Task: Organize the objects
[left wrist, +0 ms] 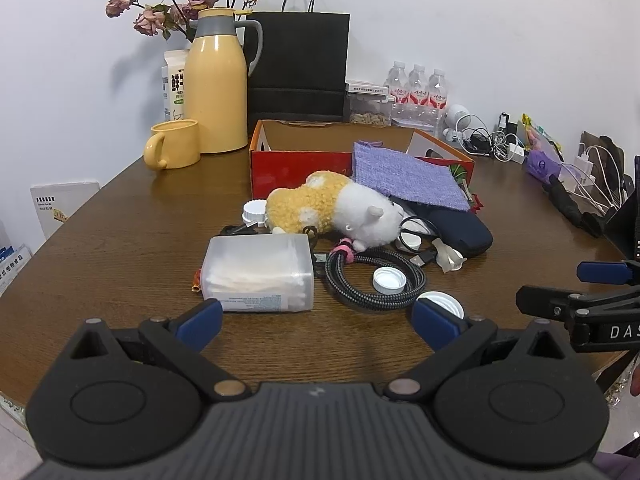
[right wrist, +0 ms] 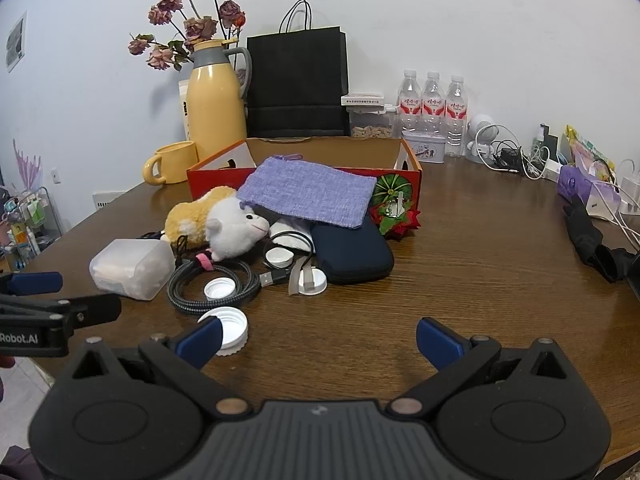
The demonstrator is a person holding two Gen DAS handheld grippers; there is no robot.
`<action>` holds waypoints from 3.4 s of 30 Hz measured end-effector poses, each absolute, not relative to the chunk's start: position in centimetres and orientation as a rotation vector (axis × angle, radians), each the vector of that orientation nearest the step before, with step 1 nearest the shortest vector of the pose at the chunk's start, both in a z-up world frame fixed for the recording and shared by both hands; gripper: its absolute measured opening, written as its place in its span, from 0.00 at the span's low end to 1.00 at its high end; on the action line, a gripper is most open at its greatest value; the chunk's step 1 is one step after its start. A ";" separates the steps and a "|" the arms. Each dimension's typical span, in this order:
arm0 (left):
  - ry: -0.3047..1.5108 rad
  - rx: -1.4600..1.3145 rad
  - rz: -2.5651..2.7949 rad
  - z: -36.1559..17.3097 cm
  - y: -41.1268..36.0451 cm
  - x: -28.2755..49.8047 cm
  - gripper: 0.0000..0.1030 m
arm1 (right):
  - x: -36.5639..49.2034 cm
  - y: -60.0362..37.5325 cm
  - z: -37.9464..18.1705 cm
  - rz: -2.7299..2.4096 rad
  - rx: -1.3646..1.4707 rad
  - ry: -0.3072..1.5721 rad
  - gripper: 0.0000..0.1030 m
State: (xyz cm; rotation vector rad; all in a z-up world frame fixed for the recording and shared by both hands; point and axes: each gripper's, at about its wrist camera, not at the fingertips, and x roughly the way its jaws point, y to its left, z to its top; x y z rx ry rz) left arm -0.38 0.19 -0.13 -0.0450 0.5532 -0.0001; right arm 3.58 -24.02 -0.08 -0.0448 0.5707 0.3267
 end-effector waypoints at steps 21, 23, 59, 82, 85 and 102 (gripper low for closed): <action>0.556 -0.056 0.001 -0.1 0.3 -0.4 1.00 | 3.6 -23.8 0.1 0.327 -0.045 0.574 1.00; 0.556 -0.057 0.001 -0.1 0.3 -0.4 1.00 | 3.5 -23.8 0.1 0.328 -0.045 0.573 1.00; 0.570 -0.078 0.016 -0.8 0.9 0.1 1.00 | 4.1 -23.0 -0.5 0.350 -0.072 0.588 1.00; 0.607 -0.125 0.121 -2.5 3.7 3.7 1.00 | 7.4 -18.1 -3.5 0.563 -0.118 0.598 0.38; 0.591 -0.120 0.133 -2.3 3.6 4.5 1.00 | 7.7 -18.7 -3.2 0.538 -0.109 0.587 0.38; 0.584 -0.087 0.132 -3.0 2.7 7.9 0.80 | 8.1 -20.4 -2.5 0.496 -0.076 0.551 0.38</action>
